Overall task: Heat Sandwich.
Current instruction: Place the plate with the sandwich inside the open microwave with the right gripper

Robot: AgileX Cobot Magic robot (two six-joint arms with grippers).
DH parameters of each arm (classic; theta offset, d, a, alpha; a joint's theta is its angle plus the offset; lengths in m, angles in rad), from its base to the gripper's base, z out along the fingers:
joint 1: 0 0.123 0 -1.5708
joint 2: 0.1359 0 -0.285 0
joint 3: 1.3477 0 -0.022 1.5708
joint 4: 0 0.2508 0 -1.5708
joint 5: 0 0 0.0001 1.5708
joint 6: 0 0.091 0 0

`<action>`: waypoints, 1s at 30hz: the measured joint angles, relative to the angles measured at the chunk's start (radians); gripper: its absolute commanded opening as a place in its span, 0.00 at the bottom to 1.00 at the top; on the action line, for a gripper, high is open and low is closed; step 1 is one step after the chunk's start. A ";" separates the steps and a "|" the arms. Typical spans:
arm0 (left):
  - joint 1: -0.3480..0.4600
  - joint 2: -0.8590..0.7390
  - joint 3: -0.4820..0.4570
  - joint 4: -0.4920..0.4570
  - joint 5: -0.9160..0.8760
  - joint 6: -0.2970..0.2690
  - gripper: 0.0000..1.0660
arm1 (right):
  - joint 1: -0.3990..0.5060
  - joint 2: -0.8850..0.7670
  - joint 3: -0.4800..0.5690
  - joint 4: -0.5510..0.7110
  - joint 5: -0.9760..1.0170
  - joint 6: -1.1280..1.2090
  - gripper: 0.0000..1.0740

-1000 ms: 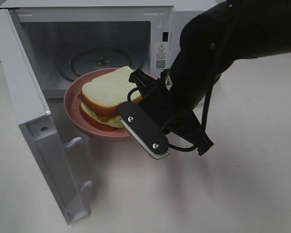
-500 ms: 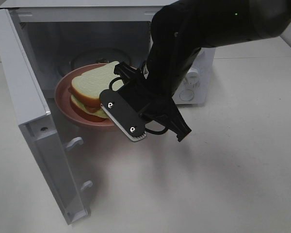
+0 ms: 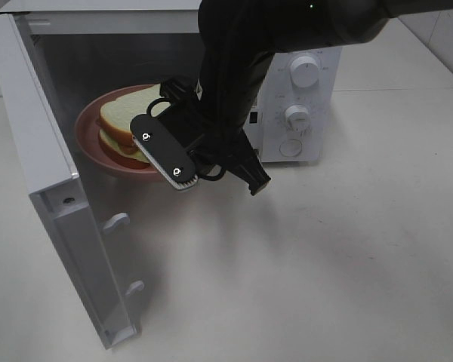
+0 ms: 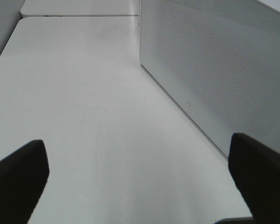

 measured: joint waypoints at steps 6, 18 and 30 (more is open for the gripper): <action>0.000 0.000 0.000 0.000 0.000 0.000 0.95 | 0.000 0.041 -0.066 -0.008 0.015 0.050 0.02; 0.000 0.000 0.000 0.000 0.000 0.000 0.95 | -0.004 0.153 -0.226 -0.021 0.064 0.112 0.03; 0.000 0.000 0.000 0.000 0.000 0.000 0.95 | -0.004 0.268 -0.406 -0.029 0.109 0.173 0.03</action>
